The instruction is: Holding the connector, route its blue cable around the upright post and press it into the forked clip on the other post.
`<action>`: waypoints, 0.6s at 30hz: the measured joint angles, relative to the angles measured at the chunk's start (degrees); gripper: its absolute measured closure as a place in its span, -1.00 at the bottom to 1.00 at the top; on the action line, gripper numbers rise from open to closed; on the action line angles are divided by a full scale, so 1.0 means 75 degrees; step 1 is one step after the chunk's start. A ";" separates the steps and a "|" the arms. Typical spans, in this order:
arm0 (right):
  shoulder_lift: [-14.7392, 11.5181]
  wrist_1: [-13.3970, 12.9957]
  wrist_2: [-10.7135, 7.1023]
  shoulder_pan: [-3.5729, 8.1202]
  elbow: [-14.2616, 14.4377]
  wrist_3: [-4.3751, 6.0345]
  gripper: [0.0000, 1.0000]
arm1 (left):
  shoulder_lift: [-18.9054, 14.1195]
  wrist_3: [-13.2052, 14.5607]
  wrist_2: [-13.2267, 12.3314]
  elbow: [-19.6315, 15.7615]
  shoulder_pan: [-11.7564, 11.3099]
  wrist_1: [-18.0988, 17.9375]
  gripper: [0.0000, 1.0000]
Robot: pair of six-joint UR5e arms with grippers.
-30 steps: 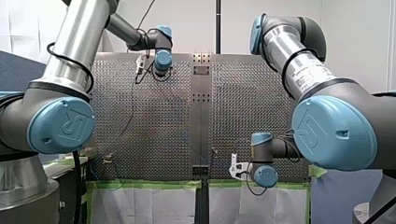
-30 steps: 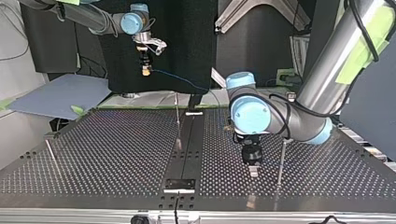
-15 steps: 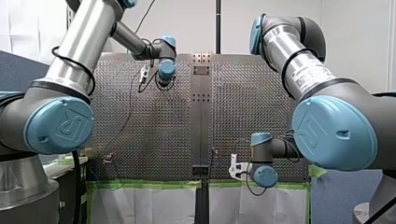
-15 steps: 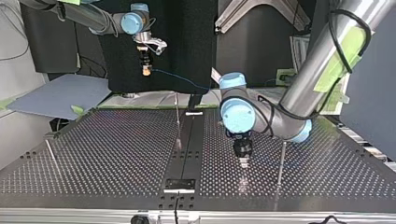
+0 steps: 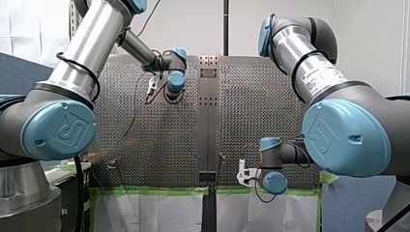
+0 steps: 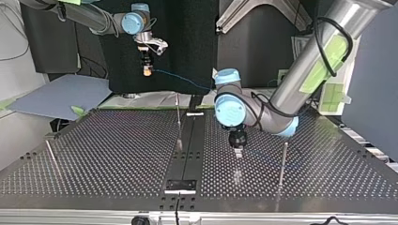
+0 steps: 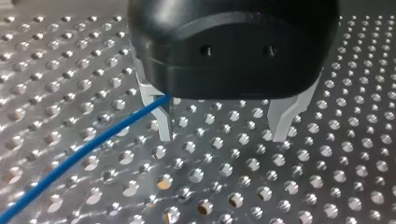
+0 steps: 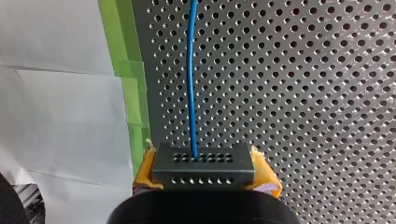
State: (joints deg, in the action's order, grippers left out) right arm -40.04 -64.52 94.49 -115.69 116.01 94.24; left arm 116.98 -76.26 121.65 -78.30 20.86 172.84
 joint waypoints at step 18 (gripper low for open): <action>0.0000 -0.0001 0.0000 -0.0003 0.0005 -0.0001 1.00 | 0.0174 0.0110 0.0091 -0.0311 0.0142 -0.0254 -1.00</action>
State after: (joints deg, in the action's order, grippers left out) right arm -40.04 -64.53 94.49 -115.71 116.05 94.23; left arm 118.28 -75.43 122.33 -80.63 21.93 170.93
